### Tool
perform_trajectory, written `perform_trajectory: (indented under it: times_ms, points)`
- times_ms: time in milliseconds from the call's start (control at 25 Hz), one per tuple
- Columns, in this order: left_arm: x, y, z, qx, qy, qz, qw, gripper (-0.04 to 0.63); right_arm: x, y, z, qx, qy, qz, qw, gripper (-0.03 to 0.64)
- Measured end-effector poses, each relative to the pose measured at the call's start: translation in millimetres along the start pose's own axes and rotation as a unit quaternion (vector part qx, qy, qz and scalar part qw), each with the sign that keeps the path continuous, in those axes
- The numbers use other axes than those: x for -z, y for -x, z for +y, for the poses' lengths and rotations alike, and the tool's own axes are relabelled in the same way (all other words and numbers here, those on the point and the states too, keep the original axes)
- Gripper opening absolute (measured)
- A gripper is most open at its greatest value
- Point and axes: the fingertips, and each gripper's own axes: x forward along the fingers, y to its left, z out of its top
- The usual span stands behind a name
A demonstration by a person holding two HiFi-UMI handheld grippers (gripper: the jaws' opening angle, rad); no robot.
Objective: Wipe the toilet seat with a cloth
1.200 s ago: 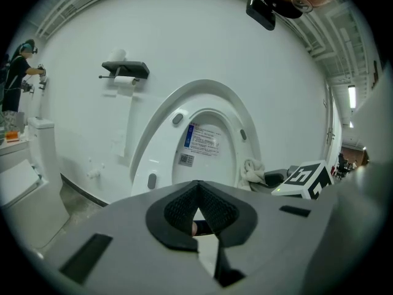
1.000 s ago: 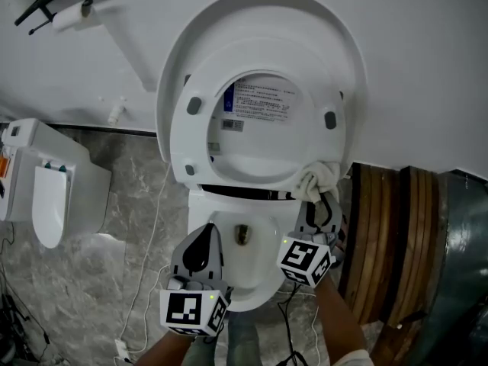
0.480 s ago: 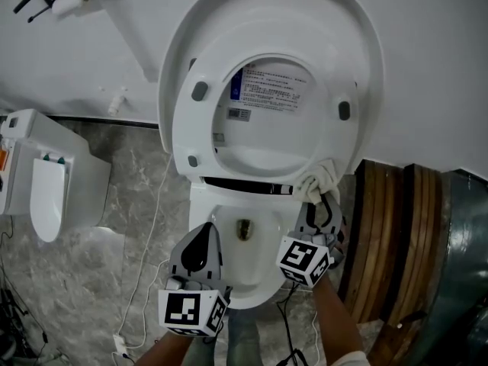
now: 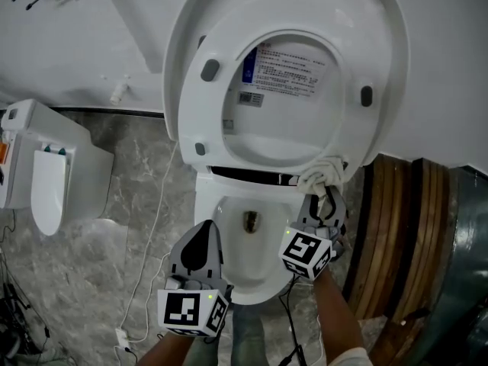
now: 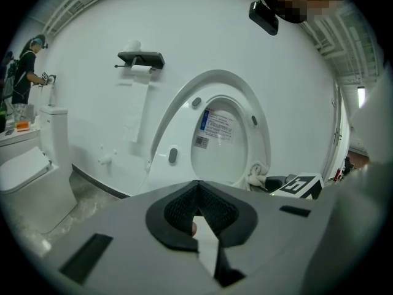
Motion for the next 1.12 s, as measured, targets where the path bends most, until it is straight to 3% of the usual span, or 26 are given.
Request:
perform_trajectory:
  times_ms: [600,1120]
  points:
    - [25.2,13.5,26.2,-0.020,0.017,0.011,0.9996,-0.006,-5.3,-2.1,41.2,-0.003,-0.029,-0.008,1.000,0.091]
    - [15.2,18.5,44.0,-0.023,0.013,-0.002,0.9996,-0.006,-20.3,-6.1,82.1,-0.025,-0.041,-0.004,0.999,0.092]
